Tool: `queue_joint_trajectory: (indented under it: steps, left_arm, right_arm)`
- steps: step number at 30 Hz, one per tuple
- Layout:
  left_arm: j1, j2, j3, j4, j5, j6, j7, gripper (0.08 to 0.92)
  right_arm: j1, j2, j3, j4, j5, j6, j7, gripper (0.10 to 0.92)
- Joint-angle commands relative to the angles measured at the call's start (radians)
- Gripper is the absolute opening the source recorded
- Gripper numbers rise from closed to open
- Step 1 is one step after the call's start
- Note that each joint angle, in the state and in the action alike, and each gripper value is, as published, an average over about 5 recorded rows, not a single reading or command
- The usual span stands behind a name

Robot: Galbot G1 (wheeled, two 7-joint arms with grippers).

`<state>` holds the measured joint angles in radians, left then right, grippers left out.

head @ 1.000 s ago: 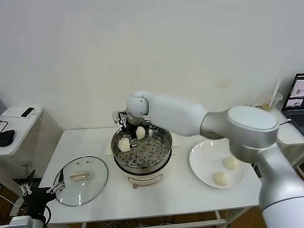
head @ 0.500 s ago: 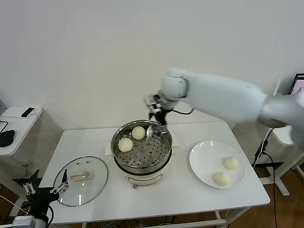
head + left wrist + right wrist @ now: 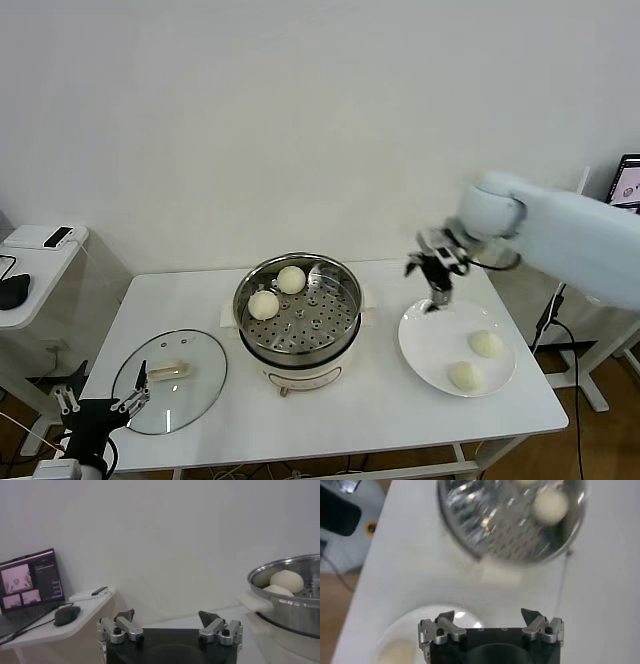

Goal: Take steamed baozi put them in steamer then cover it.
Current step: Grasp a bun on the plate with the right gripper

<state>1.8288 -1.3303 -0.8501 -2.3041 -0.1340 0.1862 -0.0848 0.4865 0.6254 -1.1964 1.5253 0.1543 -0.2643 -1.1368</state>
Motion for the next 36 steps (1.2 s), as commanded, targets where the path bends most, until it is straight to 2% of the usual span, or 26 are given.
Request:
queue_joint_trajectory:
  steps: [1,17,36]
  left_arm:
    - [0.002,0.0,0.006,0.003,0.005,0.0,-0.001,0.823]
    - [-0.003,0.01,0.0,0.02,0.014,0.001,0.0,0.823]
    - [-0.016,0.007,-0.003,0.05,0.014,0.0,0.0,0.823]
  right_arm:
    - [-0.195,-0.173,0.059,0.05,-0.094,0.013,-0.007,0.823]
    - [-0.513,-0.096,0.28,-0.091,-0.205,0.007,0.013,0.823]
    - [-0.541,0.008,0.312,-0.205,-0.223,0.001,0.019,0.823]
